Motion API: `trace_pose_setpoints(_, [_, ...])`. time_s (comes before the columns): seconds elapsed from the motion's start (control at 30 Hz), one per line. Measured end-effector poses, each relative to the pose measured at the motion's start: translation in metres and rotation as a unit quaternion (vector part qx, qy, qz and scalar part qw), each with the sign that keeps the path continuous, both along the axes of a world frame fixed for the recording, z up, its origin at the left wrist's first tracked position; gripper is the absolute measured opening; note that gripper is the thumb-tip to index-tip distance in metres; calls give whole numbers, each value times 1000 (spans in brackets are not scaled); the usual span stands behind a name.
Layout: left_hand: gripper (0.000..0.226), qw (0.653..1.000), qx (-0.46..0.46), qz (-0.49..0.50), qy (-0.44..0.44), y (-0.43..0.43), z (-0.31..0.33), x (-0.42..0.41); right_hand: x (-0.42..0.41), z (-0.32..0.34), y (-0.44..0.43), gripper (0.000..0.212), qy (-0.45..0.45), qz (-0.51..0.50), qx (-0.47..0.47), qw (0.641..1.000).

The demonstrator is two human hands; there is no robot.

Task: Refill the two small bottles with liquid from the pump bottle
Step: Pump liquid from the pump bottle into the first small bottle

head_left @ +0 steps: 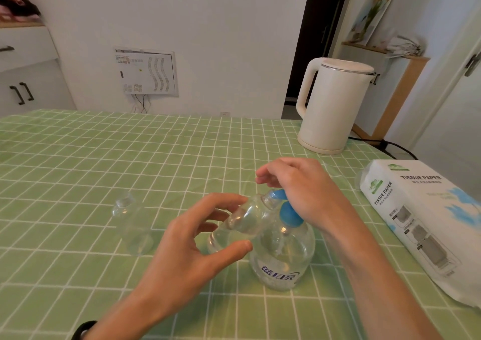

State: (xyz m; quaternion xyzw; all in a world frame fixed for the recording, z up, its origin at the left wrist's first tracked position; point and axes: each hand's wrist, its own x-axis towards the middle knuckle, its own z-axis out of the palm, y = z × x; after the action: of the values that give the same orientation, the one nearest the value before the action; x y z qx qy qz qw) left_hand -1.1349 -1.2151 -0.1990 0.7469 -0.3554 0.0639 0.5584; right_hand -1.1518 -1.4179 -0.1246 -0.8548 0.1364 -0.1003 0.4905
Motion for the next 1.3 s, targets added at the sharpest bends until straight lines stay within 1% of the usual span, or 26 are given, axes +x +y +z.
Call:
trace_pose_setpoints(0.07, [50,1000,-2,-1,0,0,0,0,0,0,-1,37,-1,0,-13,1000])
trace_pose_setpoints(0.17, [50,1000,-4,-3,2,-1,0,2,1,0,-1,31,10,3,7,1000])
trace_pose_setpoints(0.27, [50,1000,1,-3,7,-1,-2,4,3,-1,-1,30,39,17,36,998])
trace_pose_setpoints(0.37, [49,1000,6,1,3,0,-2,3,2,-2,0,30,62,27,37,997])
trace_pose_setpoints(0.43, [49,1000,6,0,1,0,-2,2,1,-1,1,30,55,16,39,998])
trace_pose_setpoints(0.53, [50,1000,4,-3,-1,0,-1,1,-1,0,1,34,32,1,11,999])
trace_pose_setpoints(0.63, [50,1000,2,-3,-3,0,1,1,-1,0,-1,44,5,-6,-45,999])
trace_pose_setpoints(0.7, [50,1000,1,-3,0,0,1,1,-1,-2,-3,45,0,-9,-55,998])
trace_pose_setpoints(0.8, [50,1000,0,-2,3,-1,1,2,2,-2,-3,39,31,-1,-28,999])
trace_pose_setpoints(0.9, [49,1000,5,-2,4,0,0,3,3,-2,-1,30,58,12,18,998])
trace_pose_setpoints(1.03, [49,1000,12,2,0,1,0,1,-1,0,2,29,60,14,26,998])
trace_pose_setpoints(1.13, [51,1000,12,-1,-1,1,1,0,-3,2,4,33,41,6,14,999])
trace_pose_setpoints(1.23, [50,1000,4,-3,-5,0,1,0,-3,1,2,46,18,4,-29,999])
trace_pose_setpoints(1.3, [50,1000,4,-4,-4,0,1,0,-2,0,1,47,7,4,-49,999])
